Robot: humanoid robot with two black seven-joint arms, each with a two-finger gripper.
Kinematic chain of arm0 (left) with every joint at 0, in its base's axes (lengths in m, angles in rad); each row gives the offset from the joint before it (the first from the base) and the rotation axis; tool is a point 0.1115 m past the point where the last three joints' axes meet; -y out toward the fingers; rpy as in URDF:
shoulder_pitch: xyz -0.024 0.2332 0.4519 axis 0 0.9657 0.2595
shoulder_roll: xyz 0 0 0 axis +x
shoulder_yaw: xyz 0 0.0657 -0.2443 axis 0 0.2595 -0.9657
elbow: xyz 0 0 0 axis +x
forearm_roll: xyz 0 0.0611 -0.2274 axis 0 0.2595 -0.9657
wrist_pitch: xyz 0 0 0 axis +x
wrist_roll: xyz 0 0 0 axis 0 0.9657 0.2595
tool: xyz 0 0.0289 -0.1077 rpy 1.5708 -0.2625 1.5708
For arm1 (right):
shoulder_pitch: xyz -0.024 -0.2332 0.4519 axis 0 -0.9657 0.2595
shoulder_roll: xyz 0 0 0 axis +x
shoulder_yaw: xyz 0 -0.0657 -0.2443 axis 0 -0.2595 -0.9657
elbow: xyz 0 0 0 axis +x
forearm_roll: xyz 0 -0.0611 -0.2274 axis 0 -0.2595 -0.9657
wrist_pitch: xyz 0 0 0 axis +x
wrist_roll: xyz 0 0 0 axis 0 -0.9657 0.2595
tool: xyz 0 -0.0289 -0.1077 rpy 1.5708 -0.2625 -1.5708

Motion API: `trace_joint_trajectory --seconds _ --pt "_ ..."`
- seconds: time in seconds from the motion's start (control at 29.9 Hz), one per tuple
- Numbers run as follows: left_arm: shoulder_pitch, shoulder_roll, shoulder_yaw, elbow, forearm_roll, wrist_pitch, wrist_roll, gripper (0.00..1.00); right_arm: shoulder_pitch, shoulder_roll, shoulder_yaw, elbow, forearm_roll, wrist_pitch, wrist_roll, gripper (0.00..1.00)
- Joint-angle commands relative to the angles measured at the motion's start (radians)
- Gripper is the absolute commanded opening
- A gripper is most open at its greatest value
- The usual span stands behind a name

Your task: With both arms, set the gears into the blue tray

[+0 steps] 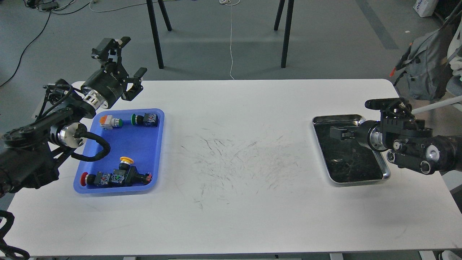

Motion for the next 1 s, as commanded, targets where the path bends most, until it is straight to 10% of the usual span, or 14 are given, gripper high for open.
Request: trace_joint_trajectory --seconds 0.0,0.43,0.97 --pt "0.002 0.000 0.000 0.000 0.000 0.000 0.000 1.00 -0.022 0.015 -0.003 -0.026 0.000 0.000 0.001 0.93" --pt "0.003 0.000 0.000 0.000 -0.001 0.000 0.000 1.00 -0.038 0.028 -0.003 -0.030 0.000 -0.003 0.008 0.80" --pt "0.012 0.000 0.000 0.000 0.002 0.002 0.000 1.00 -0.035 0.029 -0.003 -0.031 -0.020 -0.001 0.045 0.38"
